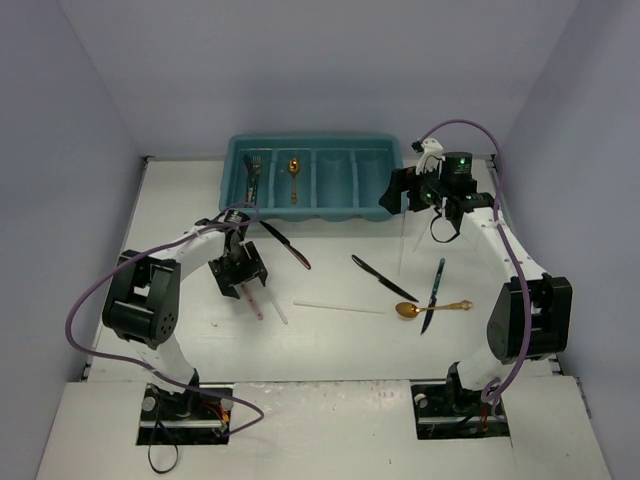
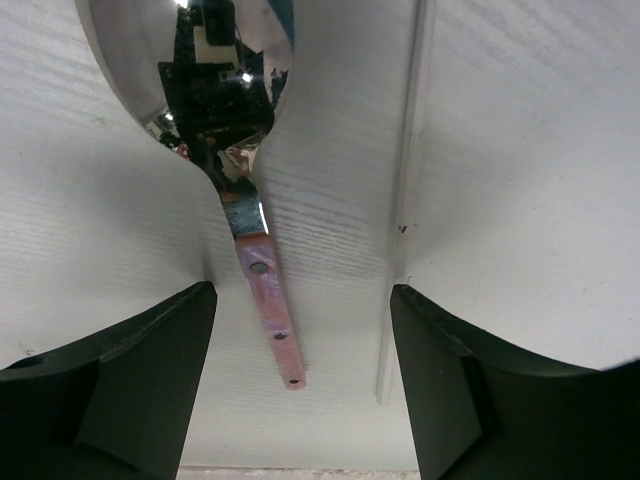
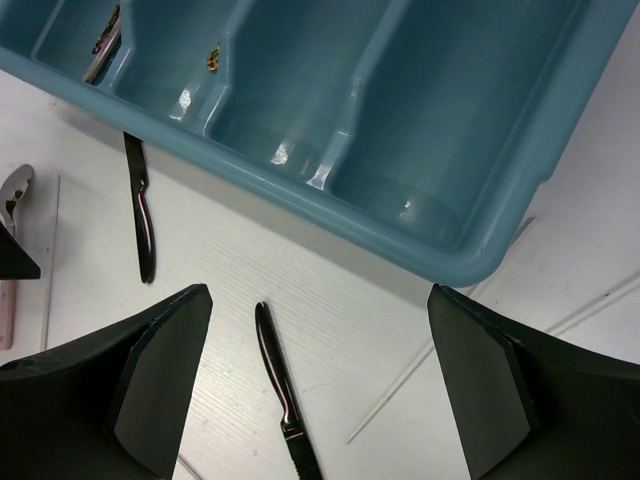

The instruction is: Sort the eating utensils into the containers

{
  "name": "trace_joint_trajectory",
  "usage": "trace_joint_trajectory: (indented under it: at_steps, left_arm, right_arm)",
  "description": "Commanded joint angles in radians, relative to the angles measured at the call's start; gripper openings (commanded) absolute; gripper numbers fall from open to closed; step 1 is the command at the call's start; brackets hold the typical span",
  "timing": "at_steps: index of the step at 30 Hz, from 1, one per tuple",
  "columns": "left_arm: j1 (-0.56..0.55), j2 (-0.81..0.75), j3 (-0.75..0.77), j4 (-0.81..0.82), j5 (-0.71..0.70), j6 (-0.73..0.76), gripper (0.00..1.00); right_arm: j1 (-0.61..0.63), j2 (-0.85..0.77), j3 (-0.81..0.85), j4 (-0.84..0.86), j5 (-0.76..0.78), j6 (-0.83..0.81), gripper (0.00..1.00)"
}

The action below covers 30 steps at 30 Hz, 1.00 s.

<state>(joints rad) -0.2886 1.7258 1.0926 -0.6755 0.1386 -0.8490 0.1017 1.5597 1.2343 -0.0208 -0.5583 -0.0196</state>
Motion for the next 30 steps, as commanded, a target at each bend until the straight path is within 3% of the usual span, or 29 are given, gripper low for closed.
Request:
trace_joint_trajectory:
  at_steps: [1, 9, 16, 20, 23, 30]
  left_arm:
    - [0.016, -0.087, -0.013, 0.01, 0.021, 0.002, 0.65]
    - [0.028, -0.096, -0.056, 0.01, -0.004, -0.001, 0.56]
    - [0.074, 0.047, 0.001, 0.006, -0.058, 0.049, 0.56]
    - [0.078, 0.081, 0.016, 0.007, -0.05, 0.05, 0.38]
    - [0.091, 0.047, -0.014, 0.002, -0.047, 0.051, 0.14]
    - [0.183, -0.146, -0.068, -0.081, -0.026, 0.109, 0.0]
  right_arm:
    - [0.003, -0.024, 0.027, 0.032, -0.022, -0.01, 0.87]
    - [0.004, -0.023, 0.036, 0.032, -0.025, -0.002, 0.87]
    - [0.004, -0.02, 0.052, 0.03, -0.029, -0.004, 0.87]
    - [0.004, -0.023, 0.052, 0.027, -0.026, -0.018, 0.88]
    - [0.004, -0.027, 0.05, 0.025, -0.023, -0.029, 0.88]
    - [0.004, -0.042, 0.033, 0.025, -0.02, -0.033, 0.87]
